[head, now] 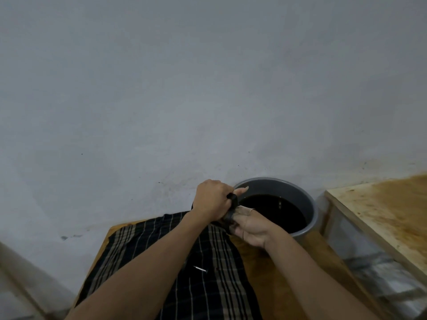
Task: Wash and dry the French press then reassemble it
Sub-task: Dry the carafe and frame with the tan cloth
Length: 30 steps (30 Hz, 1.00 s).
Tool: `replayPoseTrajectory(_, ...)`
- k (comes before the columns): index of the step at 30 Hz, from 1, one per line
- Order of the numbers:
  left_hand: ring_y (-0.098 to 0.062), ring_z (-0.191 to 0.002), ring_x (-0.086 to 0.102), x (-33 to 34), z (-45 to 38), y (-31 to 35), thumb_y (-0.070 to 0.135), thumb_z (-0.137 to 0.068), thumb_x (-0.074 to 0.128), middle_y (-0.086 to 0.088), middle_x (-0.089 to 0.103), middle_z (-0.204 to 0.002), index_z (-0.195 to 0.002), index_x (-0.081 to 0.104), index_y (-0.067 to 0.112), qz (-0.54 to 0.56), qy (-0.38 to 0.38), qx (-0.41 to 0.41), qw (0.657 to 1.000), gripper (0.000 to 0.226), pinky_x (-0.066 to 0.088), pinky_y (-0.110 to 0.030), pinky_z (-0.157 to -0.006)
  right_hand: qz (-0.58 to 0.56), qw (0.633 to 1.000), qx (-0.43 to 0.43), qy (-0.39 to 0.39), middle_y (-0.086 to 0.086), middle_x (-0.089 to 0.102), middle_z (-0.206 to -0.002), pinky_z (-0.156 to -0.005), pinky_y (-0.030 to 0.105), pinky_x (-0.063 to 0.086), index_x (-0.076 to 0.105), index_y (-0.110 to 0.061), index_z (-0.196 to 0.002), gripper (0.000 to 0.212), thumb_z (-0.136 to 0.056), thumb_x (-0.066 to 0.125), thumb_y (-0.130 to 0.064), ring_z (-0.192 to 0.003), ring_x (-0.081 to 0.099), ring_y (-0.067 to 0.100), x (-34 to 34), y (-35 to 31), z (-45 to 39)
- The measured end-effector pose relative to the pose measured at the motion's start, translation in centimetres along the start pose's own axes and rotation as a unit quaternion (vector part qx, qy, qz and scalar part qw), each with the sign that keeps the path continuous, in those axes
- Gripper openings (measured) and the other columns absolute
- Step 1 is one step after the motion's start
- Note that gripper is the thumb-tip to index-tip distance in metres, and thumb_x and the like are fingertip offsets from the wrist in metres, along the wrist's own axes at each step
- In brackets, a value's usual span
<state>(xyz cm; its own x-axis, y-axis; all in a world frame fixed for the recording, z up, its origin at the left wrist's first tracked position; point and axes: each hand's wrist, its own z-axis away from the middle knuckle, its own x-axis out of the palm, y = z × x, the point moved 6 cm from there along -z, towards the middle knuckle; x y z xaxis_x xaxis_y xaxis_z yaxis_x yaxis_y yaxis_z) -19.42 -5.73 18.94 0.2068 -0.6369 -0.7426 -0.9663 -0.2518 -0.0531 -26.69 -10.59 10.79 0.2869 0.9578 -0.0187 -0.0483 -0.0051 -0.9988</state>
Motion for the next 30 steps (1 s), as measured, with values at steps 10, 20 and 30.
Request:
replayPoseTrajectory(10, -0.020, -0.042, 0.040, 1.4, -0.7, -4.0, 0.045, -0.094, 0.055, 0.001, 0.036, -0.038, -0.036, 0.035, 0.021, 0.203, -0.154, -0.169, 0.952, 0.066, 0.042, -0.037, -0.052, 0.383, 0.872, -0.304, -0.018, -0.002, 0.064, -0.108, -0.087, 0.019, 0.047, 0.064, -0.016, -0.107, 0.023, -0.091, 0.056, -0.002, -0.098, 0.058, 0.007, 0.3, -5.5, 2.2)
replayPoseTrajectory(20, -0.023, -0.057, 0.047, 1.6, -1.1, -0.5, 0.042, -0.096, 0.047, -0.001, 0.044, -0.054, -0.054, 0.045, 0.015, -0.014, -0.273, -0.058, 0.960, 0.051, 0.035, -0.030, -0.056, 0.044, 0.995, -0.054, -0.066, -0.007, 0.074, -0.091, -0.072, 0.016, 0.052, 0.063, -0.018, -0.098, 0.030, -0.096, 0.045, 0.007, -0.084, 0.069, -0.004, 1.9, -2.0, 2.3)
replayPoseTrajectory(30, -0.021, -0.045, 0.038, 0.3, -1.2, -4.0, 0.033, -0.096, 0.056, 0.002, 0.034, -0.040, -0.042, 0.046, 0.009, 0.146, -0.245, -0.143, 0.948, 0.059, 0.036, -0.031, -0.053, 0.367, 0.866, -0.337, 0.042, 0.004, 0.068, -0.116, -0.101, 0.022, 0.046, 0.069, -0.008, -0.109, 0.022, -0.089, 0.061, -0.007, -0.112, 0.060, 0.010, 0.6, -5.9, 5.0)
